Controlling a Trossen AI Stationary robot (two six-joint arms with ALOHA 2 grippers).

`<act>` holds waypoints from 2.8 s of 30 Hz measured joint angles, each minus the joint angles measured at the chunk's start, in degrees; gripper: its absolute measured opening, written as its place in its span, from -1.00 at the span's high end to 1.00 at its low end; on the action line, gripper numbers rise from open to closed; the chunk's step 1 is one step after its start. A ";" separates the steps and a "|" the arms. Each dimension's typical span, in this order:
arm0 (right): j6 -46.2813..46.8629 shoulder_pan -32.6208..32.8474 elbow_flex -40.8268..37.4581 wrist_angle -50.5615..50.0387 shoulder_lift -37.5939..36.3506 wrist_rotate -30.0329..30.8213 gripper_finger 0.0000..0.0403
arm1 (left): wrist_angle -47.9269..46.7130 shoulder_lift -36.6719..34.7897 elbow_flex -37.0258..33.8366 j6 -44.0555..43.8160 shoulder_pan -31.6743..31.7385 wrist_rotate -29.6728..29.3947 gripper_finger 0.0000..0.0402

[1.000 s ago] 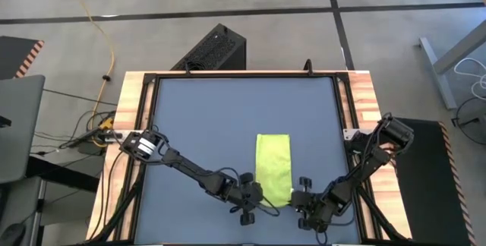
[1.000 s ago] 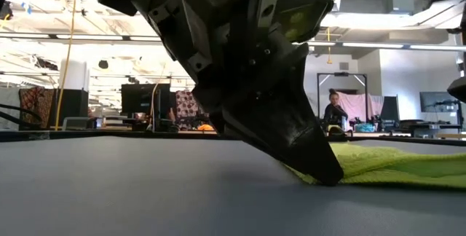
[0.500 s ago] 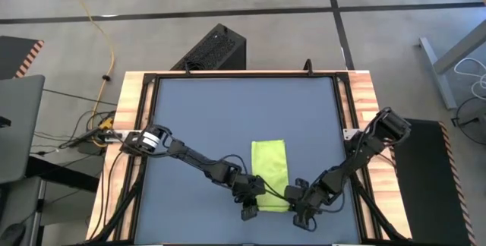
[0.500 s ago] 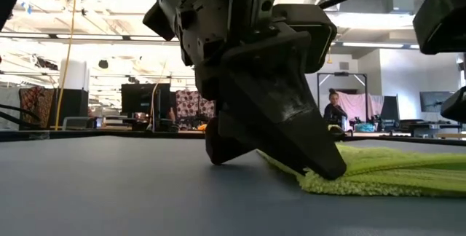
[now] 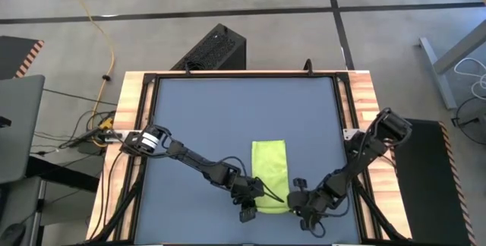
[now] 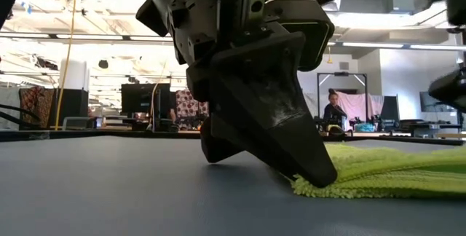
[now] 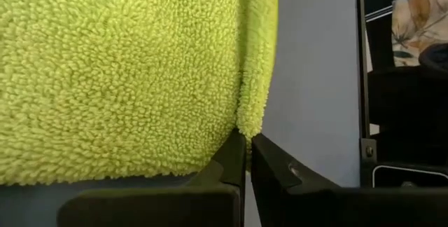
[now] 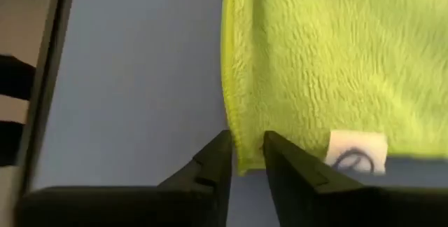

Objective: Roll towel into tight, uniform cylinder
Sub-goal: Roll the green towel

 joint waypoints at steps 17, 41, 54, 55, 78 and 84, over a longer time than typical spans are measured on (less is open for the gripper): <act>-10.75 5.41 0.07 4.23 0.01 8.87 0.22 | 0.02 -0.09 0.00 0.20 0.02 -0.63 1.00; -15.17 3.65 -3.06 9.77 0.48 9.24 0.22 | 0.12 -0.13 0.02 0.99 0.06 -1.05 1.00; -11.85 3.70 -2.93 13.89 5.57 9.86 0.32 | 0.43 -0.17 0.05 0.71 0.06 -0.43 1.00; -11.15 3.70 -2.92 13.27 5.59 9.86 0.37 | 0.37 -0.17 0.06 0.56 0.02 0.01 1.00; 2.99 -2.03 -2.99 15.54 5.51 -10.36 0.93 | -0.03 -0.15 0.07 0.33 -0.51 6.02 0.71; 1.07 -2.71 -3.51 16.20 4.02 -12.15 0.93 | -0.09 -0.15 0.07 0.40 -0.35 7.39 0.43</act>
